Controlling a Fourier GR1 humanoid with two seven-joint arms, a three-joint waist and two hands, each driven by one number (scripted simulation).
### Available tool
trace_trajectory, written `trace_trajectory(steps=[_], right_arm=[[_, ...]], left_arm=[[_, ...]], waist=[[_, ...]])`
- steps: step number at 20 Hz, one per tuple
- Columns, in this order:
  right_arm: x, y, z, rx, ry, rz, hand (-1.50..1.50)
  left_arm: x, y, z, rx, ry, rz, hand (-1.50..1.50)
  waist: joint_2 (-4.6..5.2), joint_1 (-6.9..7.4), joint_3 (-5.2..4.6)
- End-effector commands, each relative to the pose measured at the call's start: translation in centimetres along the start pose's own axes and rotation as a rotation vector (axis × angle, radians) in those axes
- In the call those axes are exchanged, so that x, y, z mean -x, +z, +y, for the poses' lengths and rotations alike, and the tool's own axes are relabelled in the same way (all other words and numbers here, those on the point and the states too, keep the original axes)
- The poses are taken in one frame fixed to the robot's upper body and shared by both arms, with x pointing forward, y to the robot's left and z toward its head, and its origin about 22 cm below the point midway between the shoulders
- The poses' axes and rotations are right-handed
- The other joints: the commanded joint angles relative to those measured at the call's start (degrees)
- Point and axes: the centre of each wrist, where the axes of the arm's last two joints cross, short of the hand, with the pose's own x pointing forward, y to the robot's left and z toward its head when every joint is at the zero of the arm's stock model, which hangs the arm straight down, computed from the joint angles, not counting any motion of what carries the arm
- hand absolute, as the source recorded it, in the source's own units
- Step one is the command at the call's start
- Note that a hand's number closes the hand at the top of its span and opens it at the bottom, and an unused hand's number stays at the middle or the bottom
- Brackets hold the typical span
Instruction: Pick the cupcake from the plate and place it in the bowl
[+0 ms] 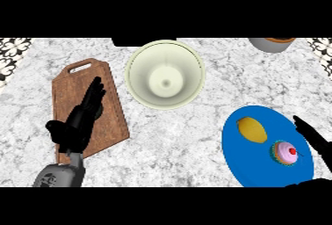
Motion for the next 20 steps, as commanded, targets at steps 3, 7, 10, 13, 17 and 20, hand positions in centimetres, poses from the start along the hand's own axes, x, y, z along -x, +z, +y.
trace_trajectory(steps=[3, 7, 10, 13, 17, 20], right_arm=[[1.1, -2.3, 0.2, -0.038, 0.052, 0.032, -1.50], [2.0, -1.4, 1.5, -0.097, 0.074, -0.039, 1.50], [-0.2, -2.5, 3.1, -0.156, 0.212, -0.123, 1.50], [0.3, -2.0, 2.7, -0.191, 0.238, -0.128, 1.50], [-0.3, -2.7, 6.3, -0.180, 0.132, -0.152, 1.50], [0.9, 0.6, 5.1, -0.172, 0.132, -0.182, 1.50]], left_arm=[[0.9, 0.1, -0.6, -0.001, -0.004, 0.001, 0.00], [0.7, -0.8, -0.7, 0.004, -0.010, 0.005, 0.00], [0.3, -0.2, 0.8, -0.007, 0.000, 0.014, 0.00], [1.3, -0.2, 0.4, 0.012, -0.004, 0.004, 0.00], [2.0, 0.7, 0.8, -0.008, 0.004, 0.007, 0.00], [-0.1, -1.2, 0.2, -0.007, -0.007, 0.010, 0.00]], waist=[[0.00, 0.03, -0.01], [-0.01, -0.10, -0.01], [-0.04, 0.16, -0.01], [-0.01, -0.08, -0.02], [-0.02, 0.02, -0.02], [-0.07, -0.29, -0.02]])
